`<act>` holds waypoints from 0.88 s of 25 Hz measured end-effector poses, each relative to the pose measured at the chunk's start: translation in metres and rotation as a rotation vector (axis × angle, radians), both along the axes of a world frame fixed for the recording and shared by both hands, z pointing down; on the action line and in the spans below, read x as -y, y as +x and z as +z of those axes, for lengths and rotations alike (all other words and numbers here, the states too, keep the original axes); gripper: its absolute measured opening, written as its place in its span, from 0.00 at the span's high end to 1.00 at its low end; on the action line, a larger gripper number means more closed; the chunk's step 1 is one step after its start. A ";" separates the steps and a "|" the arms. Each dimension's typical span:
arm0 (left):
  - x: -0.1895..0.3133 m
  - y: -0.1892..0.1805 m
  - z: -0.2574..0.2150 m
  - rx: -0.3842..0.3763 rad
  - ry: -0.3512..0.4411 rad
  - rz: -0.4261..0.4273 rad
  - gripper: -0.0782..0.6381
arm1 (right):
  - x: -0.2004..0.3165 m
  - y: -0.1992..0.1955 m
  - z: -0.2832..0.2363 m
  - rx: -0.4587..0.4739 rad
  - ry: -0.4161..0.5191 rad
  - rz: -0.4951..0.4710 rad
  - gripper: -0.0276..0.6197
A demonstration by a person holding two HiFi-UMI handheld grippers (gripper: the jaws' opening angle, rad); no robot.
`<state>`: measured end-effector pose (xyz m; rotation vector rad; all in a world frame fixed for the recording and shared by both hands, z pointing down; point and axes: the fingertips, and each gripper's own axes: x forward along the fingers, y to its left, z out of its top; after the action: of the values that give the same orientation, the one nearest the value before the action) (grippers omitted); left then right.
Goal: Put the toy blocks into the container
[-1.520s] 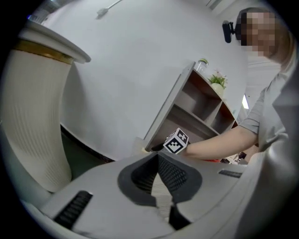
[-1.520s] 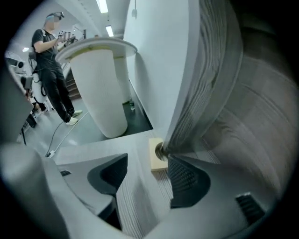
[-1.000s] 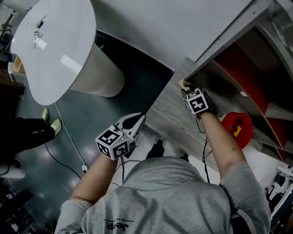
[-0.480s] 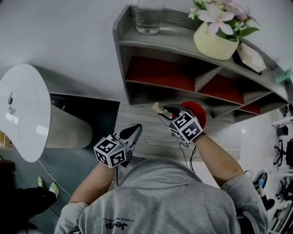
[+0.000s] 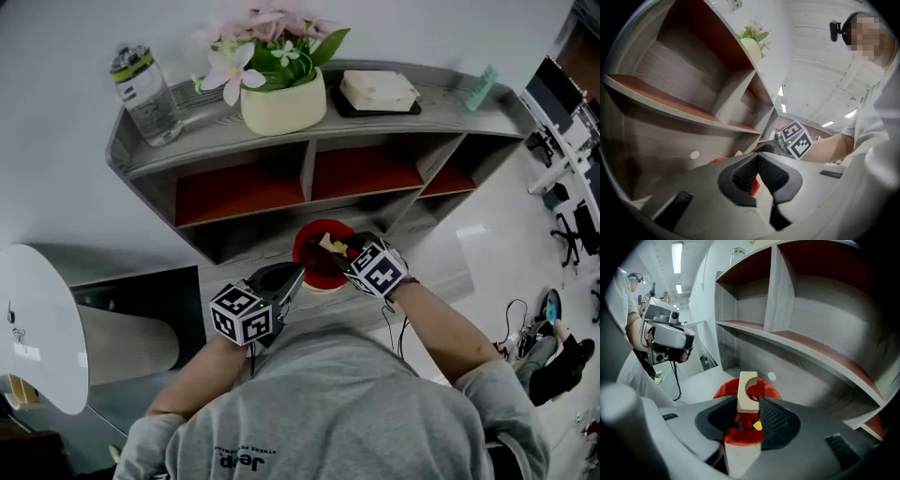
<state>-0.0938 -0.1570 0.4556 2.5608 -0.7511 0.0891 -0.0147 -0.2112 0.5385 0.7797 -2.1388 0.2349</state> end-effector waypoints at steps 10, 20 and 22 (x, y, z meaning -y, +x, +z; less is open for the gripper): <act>0.002 0.009 0.002 0.010 -0.012 -0.010 0.87 | 0.022 0.004 -0.025 0.138 0.054 0.044 0.40; 0.000 -0.015 0.001 0.002 -0.012 -0.073 0.87 | 0.019 0.005 -0.027 0.155 0.049 0.042 0.40; -0.001 -0.018 0.001 0.002 -0.009 -0.081 0.87 | 0.017 0.005 -0.030 0.170 0.048 0.036 0.40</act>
<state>-0.1117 -0.1555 0.4566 2.5184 -0.8513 0.0686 -0.0100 -0.2281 0.5088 0.8531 -2.2983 0.2785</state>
